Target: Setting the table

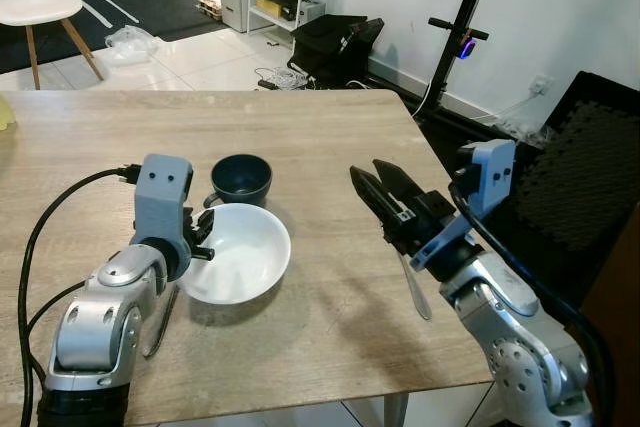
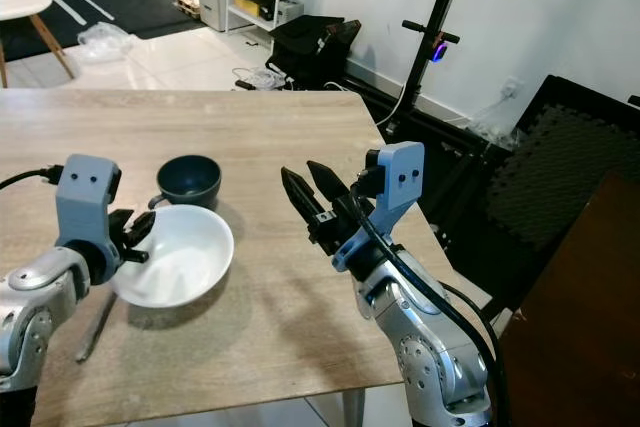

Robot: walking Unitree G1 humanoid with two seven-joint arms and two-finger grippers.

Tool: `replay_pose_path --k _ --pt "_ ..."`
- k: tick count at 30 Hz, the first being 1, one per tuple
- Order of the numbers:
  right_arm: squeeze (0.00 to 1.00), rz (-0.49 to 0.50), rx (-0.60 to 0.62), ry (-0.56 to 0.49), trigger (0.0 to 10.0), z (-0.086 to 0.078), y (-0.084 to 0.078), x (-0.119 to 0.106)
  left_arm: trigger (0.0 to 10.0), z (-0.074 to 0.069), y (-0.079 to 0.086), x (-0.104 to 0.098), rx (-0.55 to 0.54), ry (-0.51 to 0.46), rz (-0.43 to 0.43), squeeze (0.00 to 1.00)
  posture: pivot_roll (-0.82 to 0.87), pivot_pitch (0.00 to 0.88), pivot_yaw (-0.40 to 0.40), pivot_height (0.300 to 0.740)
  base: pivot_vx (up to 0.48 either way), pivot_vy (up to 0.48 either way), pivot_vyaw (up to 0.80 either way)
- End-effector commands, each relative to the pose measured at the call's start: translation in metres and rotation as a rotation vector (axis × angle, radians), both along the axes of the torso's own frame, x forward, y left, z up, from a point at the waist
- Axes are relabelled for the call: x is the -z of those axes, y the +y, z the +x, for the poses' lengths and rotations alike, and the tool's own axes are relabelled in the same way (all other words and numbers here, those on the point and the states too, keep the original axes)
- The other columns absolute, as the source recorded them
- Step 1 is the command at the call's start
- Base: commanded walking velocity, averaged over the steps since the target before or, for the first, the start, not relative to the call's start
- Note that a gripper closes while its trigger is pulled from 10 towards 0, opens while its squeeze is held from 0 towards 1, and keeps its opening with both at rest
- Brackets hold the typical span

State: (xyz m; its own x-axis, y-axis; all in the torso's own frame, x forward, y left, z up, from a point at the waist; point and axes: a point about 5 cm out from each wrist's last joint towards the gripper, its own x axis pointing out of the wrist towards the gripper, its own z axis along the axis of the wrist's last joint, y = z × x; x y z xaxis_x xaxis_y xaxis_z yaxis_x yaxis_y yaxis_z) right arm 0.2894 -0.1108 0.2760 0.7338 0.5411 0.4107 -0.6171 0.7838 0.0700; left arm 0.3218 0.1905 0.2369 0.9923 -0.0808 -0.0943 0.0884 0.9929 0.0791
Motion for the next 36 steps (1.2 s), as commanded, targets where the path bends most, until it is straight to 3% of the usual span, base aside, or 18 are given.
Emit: replay_pose_path --k 1,3,4,5,8,9,10,11,13,19,20,23,24,25,30,36 --pt "0.0 0.003 -0.003 -0.001 10.0 -0.001 -0.001 0.0 10.0 -0.004 0.006 0.002 -0.028 0.012 0.033 0.18 0.1 0.107 -0.005 0.74 0.0 0.0 0.0" --pt "0.0 0.003 -0.003 -0.001 10.0 -0.001 -0.001 0.0 10.0 -0.005 0.007 0.001 -0.031 0.012 0.046 0.18 0.1 0.107 -0.005 0.74 0.0 0.0 0.0" --pt "0.0 0.002 -0.003 -0.001 10.0 -0.001 -0.001 0.001 10.0 -0.007 0.009 0.0 -0.031 0.016 0.044 0.51 0.11 0.107 -0.007 0.74 0.0 0.0 0.0" --pt "0.0 0.003 -0.008 0.0 10.0 -0.001 -0.001 0.001 10.0 -0.008 0.013 -0.002 -0.036 0.023 0.035 1.0 0.11 0.103 -0.011 0.74 0.0 0.0 0.0" --pt "0.0 0.003 -0.014 0.0 10.0 0.0 0.0 0.001 10.0 -0.008 0.014 0.0 -0.024 0.042 0.017 1.0 0.12 0.102 -0.013 0.74 0.0 0.0 0.0" --pt "0.0 0.003 -0.018 0.0 10.0 0.0 0.001 0.001 10.0 -0.008 0.015 0.004 -0.005 0.068 -0.009 0.9 0.12 0.1 -0.014 0.74 0.0 0.0 0.0" --pt "0.0 0.002 -0.022 -0.001 10.0 0.0 0.002 0.001 10.0 -0.008 0.013 0.007 0.03 0.097 -0.048 0.0 0.12 0.1 -0.014 0.74 0.0 0.0 0.0" --pt "0.0 0.002 -0.03 -0.002 10.0 0.0 0.004 0.001 10.0 -0.009 0.009 0.013 0.11 0.13 -0.101 0.0 0.12 0.096 -0.019 0.74 0.0 0.0 0.0" --pt "0.0 0.002 -0.032 -0.002 10.0 0.0 0.004 0.001 10.0 -0.009 0.008 0.015 0.131 0.142 -0.121 0.0 0.12 0.095 -0.018 0.74 0.0 0.0 0.0" --pt "0.0 0.0 -0.031 -0.005 10.0 0.0 0.004 0.0 10.0 -0.012 0.012 0.027 0.116 0.177 -0.095 0.0 0.11 0.088 -0.01 0.74 0.0 0.0 0.0" --pt "0.0 0.001 -0.028 -0.006 10.0 -0.001 0.004 0.0 3.9 -0.012 0.013 0.031 0.111 0.195 -0.102 0.0 0.1 0.088 -0.005 0.74 0.0 0.0 0.0" --pt "0.0 0.001 -0.024 -0.006 10.0 -0.001 0.003 0.0 4.4 -0.012 0.013 0.036 0.112 0.217 -0.112 0.0 0.1 0.088 -0.005 0.74 0.0 0.0 0.0" --pt "0.0 0.001 -0.023 -0.006 10.0 -0.001 0.003 0.0 3.7 -0.012 0.012 0.038 0.117 0.224 -0.115 0.0 0.1 0.088 -0.005 0.74 0.0 0.0 0.0" --pt "0.0 0.001 -0.021 -0.006 10.0 -0.001 0.002 0.0 0.0 -0.012 0.012 0.039 0.118 0.228 -0.117 0.0 0.1 0.088 -0.005 0.74 0.0 0.0 0.0" --pt "0.0 0.001 -0.018 -0.007 10.0 -0.002 0.002 0.0 0.0 -0.009 0.007 0.038 0.144 0.223 -0.14 0.0 0.1 0.091 -0.004 0.74 0.0 0.0 0.0" --pt "0.0 0.001 -0.019 -0.011 10.0 -0.001 0.002 -0.002 0.0 0.007 -0.004 0.039 0.183 0.229 -0.162 0.0 0.08 0.095 -0.006 0.74 0.0 0.0 0.0"
